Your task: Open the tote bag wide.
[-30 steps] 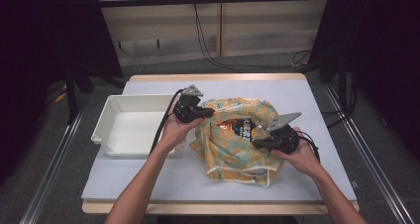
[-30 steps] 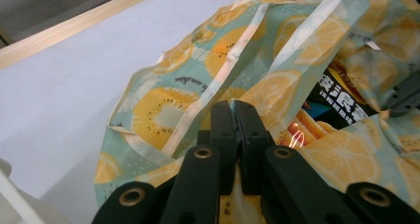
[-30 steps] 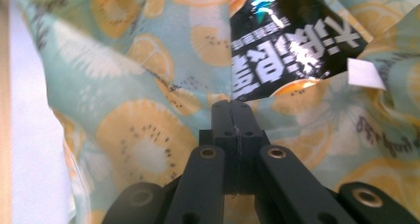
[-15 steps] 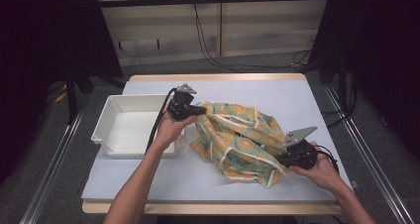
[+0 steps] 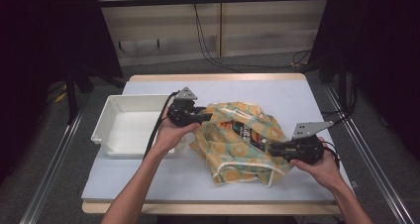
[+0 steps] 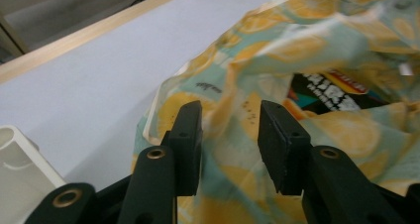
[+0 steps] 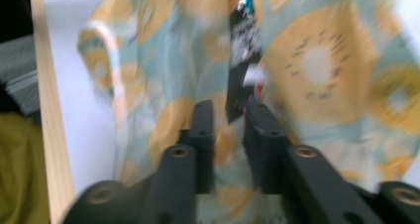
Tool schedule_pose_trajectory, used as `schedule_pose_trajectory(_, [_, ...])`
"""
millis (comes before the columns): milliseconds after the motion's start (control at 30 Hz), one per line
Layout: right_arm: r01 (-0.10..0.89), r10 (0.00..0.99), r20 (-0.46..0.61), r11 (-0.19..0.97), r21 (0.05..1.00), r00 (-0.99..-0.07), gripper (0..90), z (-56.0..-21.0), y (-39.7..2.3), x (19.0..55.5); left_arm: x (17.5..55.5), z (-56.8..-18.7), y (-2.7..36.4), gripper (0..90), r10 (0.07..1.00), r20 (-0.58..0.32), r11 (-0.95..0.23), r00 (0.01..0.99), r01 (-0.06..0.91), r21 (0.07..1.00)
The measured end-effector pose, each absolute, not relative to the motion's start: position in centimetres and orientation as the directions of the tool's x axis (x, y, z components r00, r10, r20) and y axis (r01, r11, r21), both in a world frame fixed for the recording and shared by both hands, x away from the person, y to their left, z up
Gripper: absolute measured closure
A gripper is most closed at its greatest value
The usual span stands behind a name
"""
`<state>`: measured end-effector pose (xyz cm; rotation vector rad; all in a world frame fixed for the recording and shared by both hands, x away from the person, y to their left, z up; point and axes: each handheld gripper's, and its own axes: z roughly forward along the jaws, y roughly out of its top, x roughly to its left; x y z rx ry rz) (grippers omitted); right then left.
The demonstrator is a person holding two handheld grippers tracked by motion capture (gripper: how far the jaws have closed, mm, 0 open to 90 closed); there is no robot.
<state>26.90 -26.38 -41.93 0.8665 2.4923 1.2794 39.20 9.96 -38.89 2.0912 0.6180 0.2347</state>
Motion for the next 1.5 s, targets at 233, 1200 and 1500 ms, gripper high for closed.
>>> schedule_pose_trajectory(233, [0.384,0.669,0.042,0.373,0.845,-0.742,52.6,-40.0,-25.0,28.8,35.6,-37.6,9.2,59.6,0.436,-0.015,-0.452,0.900,0.233,0.861])
schedule_pose_trajectory(1200, [0.528,0.730,0.154,0.316,0.788,-0.666,88.1,-44.1,-24.8,35.8,34.6,-42.8,-0.5,46.0,0.233,-0.011,-0.617,0.972,0.156,0.772])
schedule_pose_trajectory(1500, [0.534,0.755,0.157,0.284,0.797,-0.637,70.5,-43.7,-26.0,36.3,33.6,-44.2,0.0,57.6,0.175,0.119,-0.698,0.977,0.037,0.715])
